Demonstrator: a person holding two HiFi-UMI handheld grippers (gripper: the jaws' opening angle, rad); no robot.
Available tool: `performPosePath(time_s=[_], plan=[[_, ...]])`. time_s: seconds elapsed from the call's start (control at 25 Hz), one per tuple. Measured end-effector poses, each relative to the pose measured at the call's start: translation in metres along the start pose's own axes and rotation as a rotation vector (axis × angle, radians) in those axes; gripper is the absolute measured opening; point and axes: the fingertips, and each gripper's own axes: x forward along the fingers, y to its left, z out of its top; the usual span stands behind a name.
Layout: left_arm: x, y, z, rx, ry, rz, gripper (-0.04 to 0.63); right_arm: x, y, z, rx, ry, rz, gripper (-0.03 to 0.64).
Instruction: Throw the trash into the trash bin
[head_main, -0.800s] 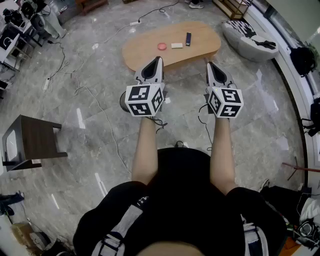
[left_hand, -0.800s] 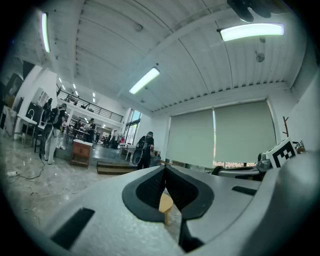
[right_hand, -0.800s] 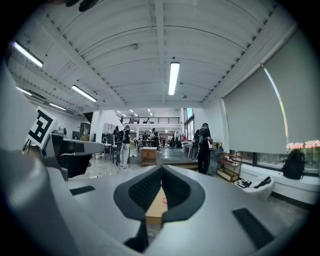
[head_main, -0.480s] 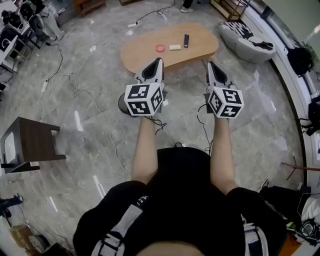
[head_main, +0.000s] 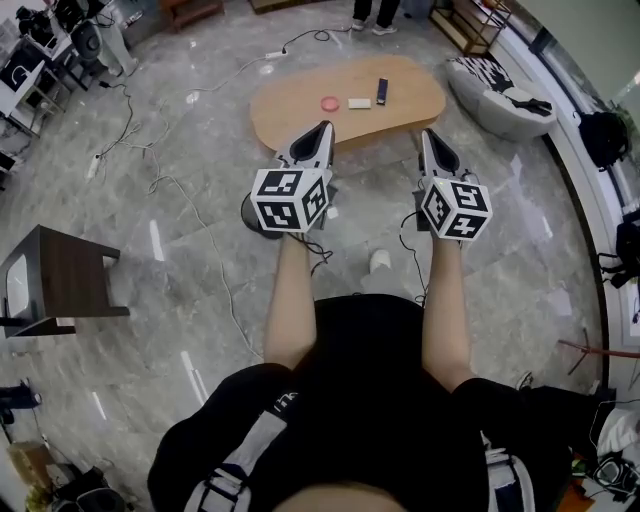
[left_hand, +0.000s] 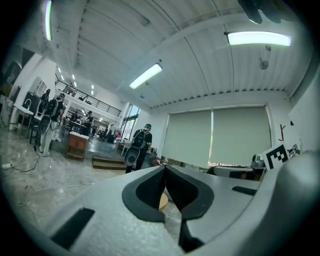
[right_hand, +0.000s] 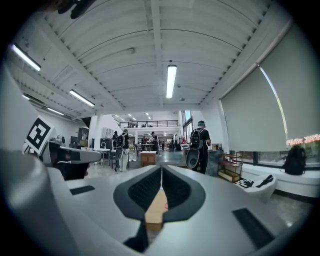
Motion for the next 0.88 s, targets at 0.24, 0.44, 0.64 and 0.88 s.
performPosePath(time_s=[0.24, 0.44, 0.64, 0.88], plan=[[0.007, 0.019, 0.002, -0.007, -0.029, 0.013, 0.008, 0.021, 0.001, 0.000, -0.002, -0.015, 0.016, 0.012], [0.022, 0.036, -0.009, -0.054, -0.068, -0.027, 0.008, 0.044, -0.001, -0.014, -0.003, -0.033, 0.036, 0.012], [0.055, 0.052, -0.016, -0.014, -0.095, -0.057, 0.008, 0.077, -0.020, -0.024, 0.002, -0.059, 0.042, 0.012], [0.122, 0.054, -0.015, 0.032, -0.090, -0.107, 0.008, 0.125, -0.066, -0.024, 0.019, -0.072, 0.022, 0.012]])
